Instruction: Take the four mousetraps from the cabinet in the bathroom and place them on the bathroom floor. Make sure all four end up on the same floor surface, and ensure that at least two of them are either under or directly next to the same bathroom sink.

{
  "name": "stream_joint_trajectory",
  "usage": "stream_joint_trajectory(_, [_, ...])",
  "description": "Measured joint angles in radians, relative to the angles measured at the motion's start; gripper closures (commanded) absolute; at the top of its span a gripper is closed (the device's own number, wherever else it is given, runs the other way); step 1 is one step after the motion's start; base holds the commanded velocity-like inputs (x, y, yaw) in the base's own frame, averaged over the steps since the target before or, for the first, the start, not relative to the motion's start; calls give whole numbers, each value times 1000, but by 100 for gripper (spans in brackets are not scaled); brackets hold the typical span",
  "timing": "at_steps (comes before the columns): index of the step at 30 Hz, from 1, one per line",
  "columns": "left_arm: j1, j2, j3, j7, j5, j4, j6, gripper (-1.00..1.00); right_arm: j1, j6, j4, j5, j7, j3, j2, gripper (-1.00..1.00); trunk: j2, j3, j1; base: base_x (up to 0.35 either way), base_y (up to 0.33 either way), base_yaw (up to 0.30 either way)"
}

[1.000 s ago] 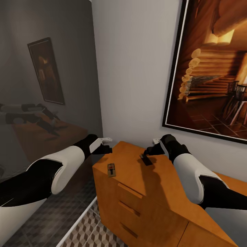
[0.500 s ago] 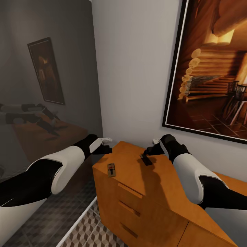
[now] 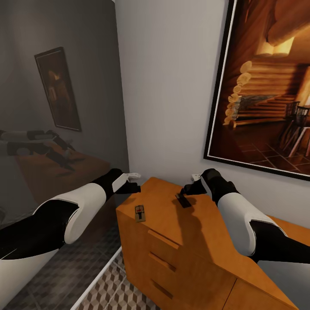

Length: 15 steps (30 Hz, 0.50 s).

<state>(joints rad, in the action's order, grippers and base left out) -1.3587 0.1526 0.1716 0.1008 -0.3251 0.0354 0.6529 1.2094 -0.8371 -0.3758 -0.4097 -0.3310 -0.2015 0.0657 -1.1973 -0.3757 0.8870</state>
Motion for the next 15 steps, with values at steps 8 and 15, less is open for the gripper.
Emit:
stream_joint_trajectory(8, [0, 0, 0, 1, 0, 0, 0, -100, 0, -1, 0, 1, 0, 0, -2, -100, 0, 0, 0, 0, 0, 0])
stream_joint_trajectory(15, [0, -1, 0, 1, 0, -1, 0, -100, 0, -1, 0, 1, -1, 0, -2, -100, 0, 0, 0, 0, 0, 0])
